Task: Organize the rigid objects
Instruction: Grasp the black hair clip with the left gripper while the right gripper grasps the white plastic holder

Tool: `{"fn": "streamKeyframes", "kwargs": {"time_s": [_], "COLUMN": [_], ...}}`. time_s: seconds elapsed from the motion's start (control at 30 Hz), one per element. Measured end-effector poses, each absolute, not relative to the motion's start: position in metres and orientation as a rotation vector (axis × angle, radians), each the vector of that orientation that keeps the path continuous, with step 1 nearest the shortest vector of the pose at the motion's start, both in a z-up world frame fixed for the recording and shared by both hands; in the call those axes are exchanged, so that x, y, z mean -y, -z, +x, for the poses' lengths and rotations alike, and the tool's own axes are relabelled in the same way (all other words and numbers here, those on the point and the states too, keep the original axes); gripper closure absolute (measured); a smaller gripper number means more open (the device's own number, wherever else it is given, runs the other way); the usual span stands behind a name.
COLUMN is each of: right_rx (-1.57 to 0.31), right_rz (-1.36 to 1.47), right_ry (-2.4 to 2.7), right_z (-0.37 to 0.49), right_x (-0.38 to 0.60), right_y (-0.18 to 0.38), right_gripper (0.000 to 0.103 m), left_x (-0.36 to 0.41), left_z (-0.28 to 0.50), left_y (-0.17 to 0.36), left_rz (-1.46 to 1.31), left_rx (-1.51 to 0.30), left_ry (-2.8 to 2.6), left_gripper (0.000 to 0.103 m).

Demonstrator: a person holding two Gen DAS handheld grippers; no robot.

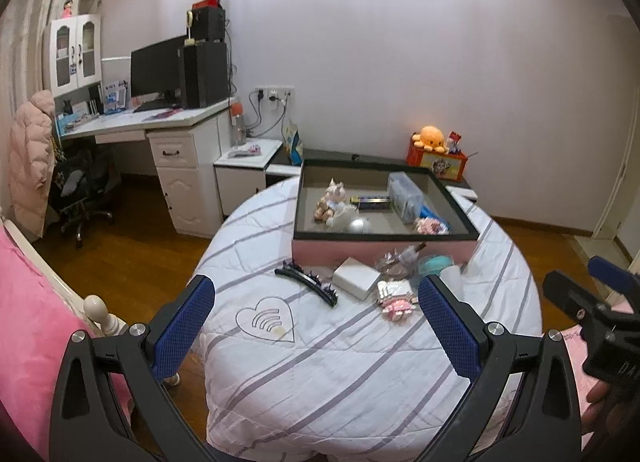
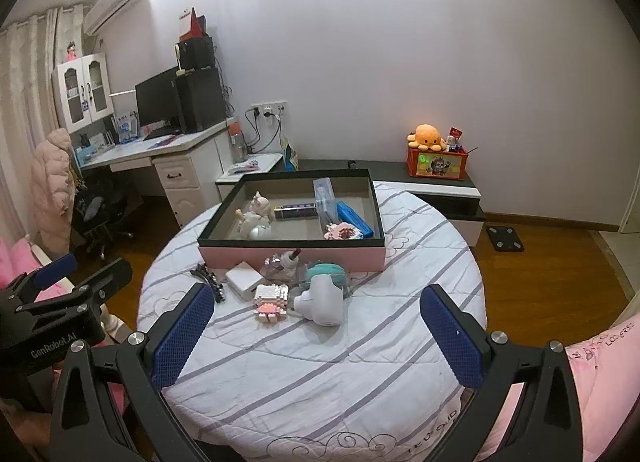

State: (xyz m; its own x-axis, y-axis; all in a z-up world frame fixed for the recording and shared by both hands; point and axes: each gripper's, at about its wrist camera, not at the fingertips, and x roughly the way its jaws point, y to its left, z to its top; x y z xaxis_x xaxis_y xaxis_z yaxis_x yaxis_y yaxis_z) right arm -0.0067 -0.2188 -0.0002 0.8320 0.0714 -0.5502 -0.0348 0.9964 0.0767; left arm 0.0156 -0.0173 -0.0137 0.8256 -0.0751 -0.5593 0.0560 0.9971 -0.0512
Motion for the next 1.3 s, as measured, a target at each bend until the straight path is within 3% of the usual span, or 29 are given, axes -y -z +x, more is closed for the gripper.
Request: {"fn": "streamKeyframes", "kwargs": {"time_s": [0.57, 1.03, 1.23, 1.3], "right_rx": [-0.791, -0.879, -0.897, -0.905], "right_rz": [0.044, 0.056, 0.055, 0.056], "right_ry": [-0.055, -0.065, -0.082, -0.089], "right_z": [0.065, 0.115, 0.124, 0.126], "right_x": [0.223, 0.226, 0.226, 0.225], "right_y": [0.075, 0.117, 0.126, 0.129], "right_gripper": [0.0, 0.0, 0.004, 0.01], "left_x": [0.015, 0.018, 0.024, 0.02], "left_z": [0.107, 0.162, 0.168, 0.168], "left_y": [0.109, 0.147, 0.152, 0.151], "left_rz": [-0.038, -0.077, -0.045, -0.052], "left_rx": [-0.84, -0.959, -0.954, -0.945], "left_ry": [0.002, -0.02, -0.04, -0.033], "left_gripper": [0.0, 0.0, 0.0, 0.001]}}
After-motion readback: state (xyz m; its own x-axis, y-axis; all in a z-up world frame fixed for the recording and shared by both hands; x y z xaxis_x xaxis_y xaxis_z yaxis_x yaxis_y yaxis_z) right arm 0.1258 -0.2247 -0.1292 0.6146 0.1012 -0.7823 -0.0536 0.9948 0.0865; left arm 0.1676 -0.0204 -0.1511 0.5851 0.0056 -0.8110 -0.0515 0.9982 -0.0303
